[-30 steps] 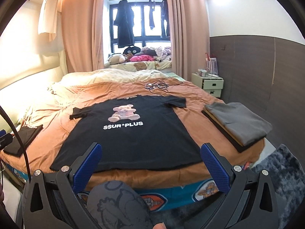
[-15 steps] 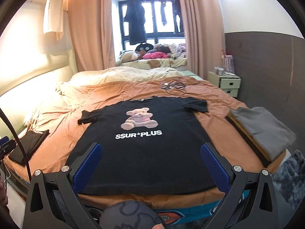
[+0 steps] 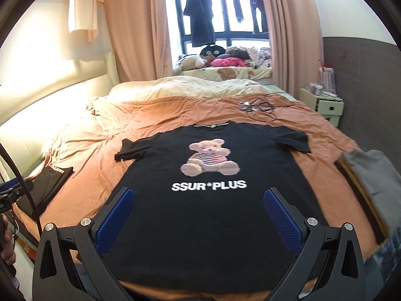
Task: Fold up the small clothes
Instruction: 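Move both tools toward the black T-shirt's sleeve and side edge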
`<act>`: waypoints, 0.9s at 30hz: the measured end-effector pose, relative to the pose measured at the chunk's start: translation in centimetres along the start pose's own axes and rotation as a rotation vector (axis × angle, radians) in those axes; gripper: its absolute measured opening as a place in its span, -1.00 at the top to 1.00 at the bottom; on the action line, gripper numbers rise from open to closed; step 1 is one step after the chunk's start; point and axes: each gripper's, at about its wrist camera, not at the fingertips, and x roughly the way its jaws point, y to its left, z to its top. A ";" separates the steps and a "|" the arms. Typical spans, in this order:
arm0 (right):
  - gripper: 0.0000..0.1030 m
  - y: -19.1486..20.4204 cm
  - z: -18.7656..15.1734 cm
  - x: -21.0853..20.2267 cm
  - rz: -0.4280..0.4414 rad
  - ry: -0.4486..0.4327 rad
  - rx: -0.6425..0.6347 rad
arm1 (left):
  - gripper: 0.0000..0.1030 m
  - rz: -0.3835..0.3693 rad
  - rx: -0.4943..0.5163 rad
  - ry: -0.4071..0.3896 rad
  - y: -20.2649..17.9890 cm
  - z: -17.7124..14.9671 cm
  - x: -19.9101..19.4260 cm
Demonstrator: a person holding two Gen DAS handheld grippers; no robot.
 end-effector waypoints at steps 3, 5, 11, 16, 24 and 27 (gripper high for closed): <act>-1.00 0.3 1.1 2.3 0.027 0.016 0.001 | -0.78 0.009 -0.004 0.012 0.6 0.8 2.0; -1.00 0.4 1.7 3.6 0.043 0.025 0.006 | -0.77 0.009 -0.015 0.020 1.0 1.3 3.2; -1.00 0.6 3.4 7.9 0.084 0.051 0.028 | -0.67 0.026 -0.041 0.048 2.5 3.0 6.8; -1.00 1.0 4.9 12.0 0.119 0.081 0.057 | -0.58 0.034 -0.060 0.070 3.8 4.2 9.7; -0.98 2.0 6.8 18.1 0.150 0.150 0.114 | -0.44 0.011 -0.113 0.116 6.7 6.2 15.0; -0.83 2.5 7.6 20.6 0.159 0.183 0.141 | -0.41 -0.002 -0.137 0.137 7.7 7.2 17.2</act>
